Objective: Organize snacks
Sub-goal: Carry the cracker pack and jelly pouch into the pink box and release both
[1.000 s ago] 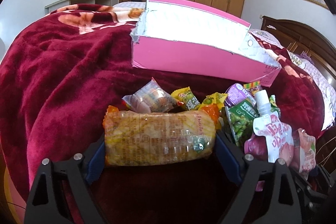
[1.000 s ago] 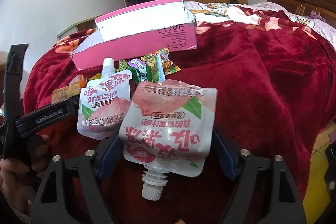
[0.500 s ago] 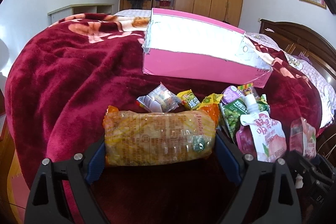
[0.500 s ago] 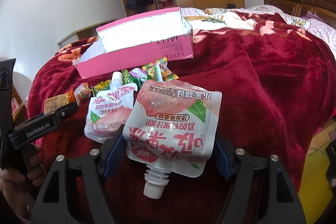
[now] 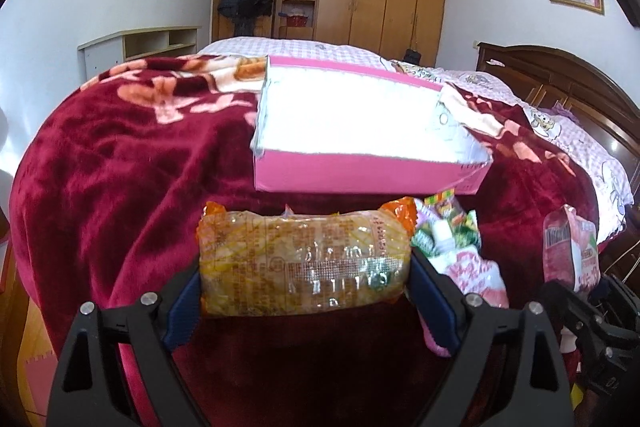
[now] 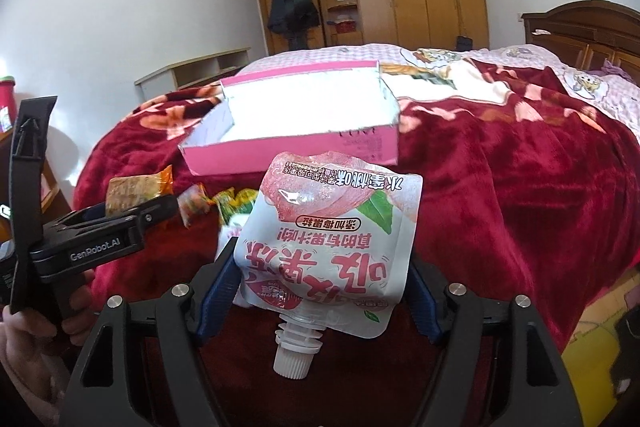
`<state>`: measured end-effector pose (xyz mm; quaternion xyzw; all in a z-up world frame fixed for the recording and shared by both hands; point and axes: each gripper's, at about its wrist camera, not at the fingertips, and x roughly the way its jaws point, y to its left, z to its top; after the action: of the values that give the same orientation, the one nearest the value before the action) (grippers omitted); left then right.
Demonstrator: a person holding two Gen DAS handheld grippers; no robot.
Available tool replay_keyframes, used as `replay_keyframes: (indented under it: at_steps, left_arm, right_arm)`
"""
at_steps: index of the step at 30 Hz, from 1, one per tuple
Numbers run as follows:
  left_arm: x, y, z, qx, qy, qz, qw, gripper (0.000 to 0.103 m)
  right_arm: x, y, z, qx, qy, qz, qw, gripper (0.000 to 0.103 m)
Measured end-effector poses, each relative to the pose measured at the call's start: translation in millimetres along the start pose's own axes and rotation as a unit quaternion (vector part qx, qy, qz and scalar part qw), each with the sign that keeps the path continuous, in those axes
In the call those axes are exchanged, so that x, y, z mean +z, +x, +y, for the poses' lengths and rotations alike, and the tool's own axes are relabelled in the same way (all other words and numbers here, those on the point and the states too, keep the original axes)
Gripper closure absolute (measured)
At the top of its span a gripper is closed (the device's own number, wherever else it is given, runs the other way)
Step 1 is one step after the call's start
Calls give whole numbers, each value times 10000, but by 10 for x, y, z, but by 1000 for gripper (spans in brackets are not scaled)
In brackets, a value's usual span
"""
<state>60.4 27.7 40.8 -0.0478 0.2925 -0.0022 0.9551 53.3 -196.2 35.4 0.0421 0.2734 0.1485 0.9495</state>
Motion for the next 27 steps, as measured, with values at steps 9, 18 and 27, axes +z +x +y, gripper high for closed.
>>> replay_keyframes:
  at_steps: [9,18,27]
  left_arm:
    - [392,121,-34,-47,109,-18,9999,9]
    - [804,341,-123,47,301,-176,9994,9]
    - [1098,632,-167,73,313,-208,9993,9]
  right_arm:
    - [373,43,-52,203,-77,-24,9998,28]
    - [760,204,-61,258,-254,-74,9993,28]
    - [1112,491,-66,216,-444,-109,9987,28]
